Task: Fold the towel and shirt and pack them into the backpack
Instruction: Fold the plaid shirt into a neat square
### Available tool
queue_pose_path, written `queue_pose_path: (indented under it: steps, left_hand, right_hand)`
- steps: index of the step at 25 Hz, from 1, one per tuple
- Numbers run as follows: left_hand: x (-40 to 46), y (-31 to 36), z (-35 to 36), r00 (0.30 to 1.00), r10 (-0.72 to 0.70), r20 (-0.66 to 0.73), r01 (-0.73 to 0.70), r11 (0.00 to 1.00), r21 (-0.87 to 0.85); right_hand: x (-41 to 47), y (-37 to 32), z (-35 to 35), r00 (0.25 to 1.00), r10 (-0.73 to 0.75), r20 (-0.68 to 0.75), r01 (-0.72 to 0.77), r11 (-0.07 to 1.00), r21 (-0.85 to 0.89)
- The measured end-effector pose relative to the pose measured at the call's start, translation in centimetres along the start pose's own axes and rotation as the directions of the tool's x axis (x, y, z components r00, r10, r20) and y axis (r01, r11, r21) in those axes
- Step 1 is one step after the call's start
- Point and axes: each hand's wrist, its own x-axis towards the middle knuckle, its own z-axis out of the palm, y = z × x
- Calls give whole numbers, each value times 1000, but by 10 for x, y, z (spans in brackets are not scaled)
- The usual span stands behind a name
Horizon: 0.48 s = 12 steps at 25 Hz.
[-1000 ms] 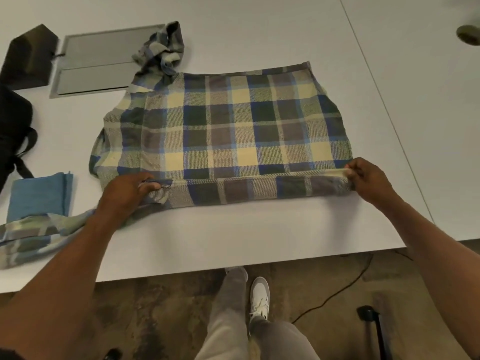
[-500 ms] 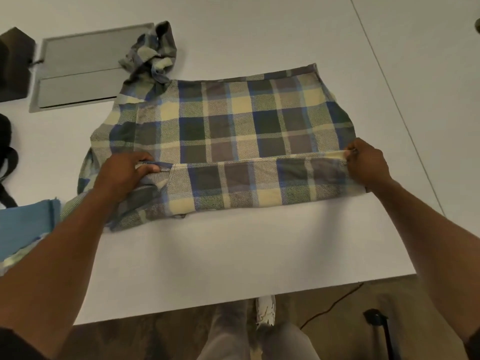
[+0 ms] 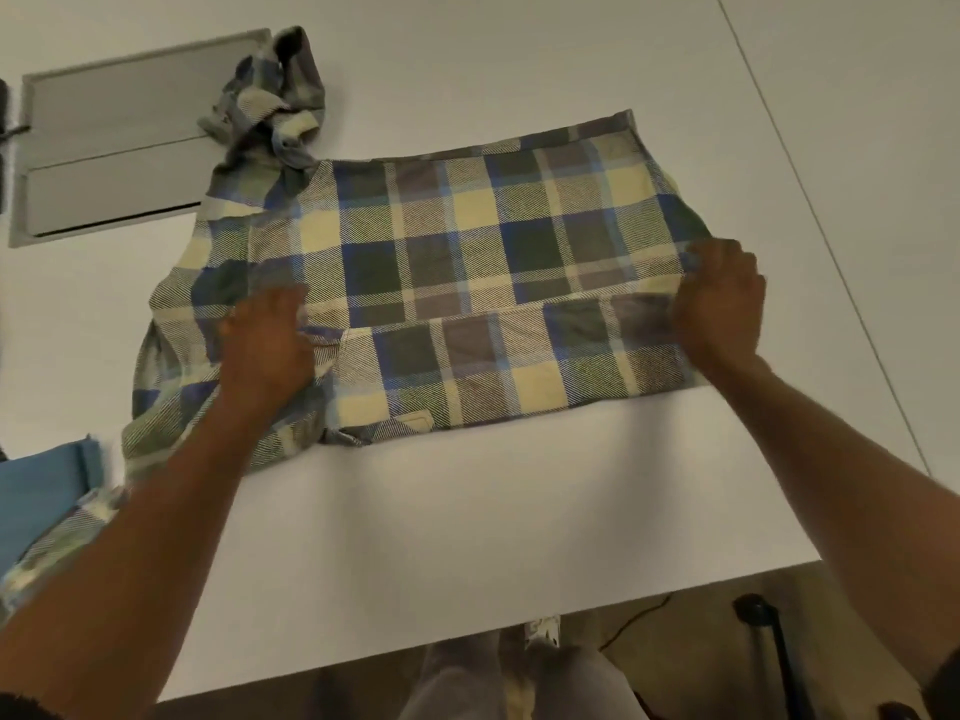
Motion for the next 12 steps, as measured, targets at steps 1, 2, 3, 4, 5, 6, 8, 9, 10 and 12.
queue_pose_path:
  steps: [1, 2, 3, 4, 5, 6, 8, 9, 10, 12]
  left_hand:
    - [-12, 22, 2, 997, 3, -81, -4, 1000, -9]
    - [-27, 48, 5, 991, 24, -132, -32, 998, -60]
    - [-43, 74, 12, 989, 65, -130, -79, 991, -108]
    - [-57, 96, 25, 989, 114, -93, -124, 985, -121]
    - [-67, 109, 41, 989, 143, -38, -146, 984, -107]
    - [-73, 115, 57, 989, 149, 11, -148, 986, -81]
    - [-72, 107, 80, 987, 145, 76, -144, 989, -9]
    - [-70, 101, 86, 984, 158, 83, -160, 987, 17]
    - [-69, 96, 89, 980, 183, 79, -186, 982, 38]
    - [-66, 86, 88, 970, 230, 79, -234, 971, 48]
  right_hand:
    - [-11, -13, 5, 999, -51, -2, 51, 996, 73]
    - [-25, -29, 11, 994, -108, 28, 103, 984, 145]
    - [-39, -46, 17, 982, -161, 99, 139, 970, 198]
    - [-53, -63, 23, 957, -209, 201, 160, 958, 238]
    - [-65, -74, 33, 918, -273, 288, 199, 944, 263]
    - [-73, -79, 43, 883, -331, 333, 253, 933, 257]
    - [-73, -71, 56, 847, -400, 352, 347, 915, 205]
    - [-69, -61, 60, 839, -415, 351, 376, 910, 177]
    - [-63, -48, 61, 839, -416, 350, 388, 909, 150]
    - [-51, -21, 59, 869, -371, 327, 358, 928, 100]
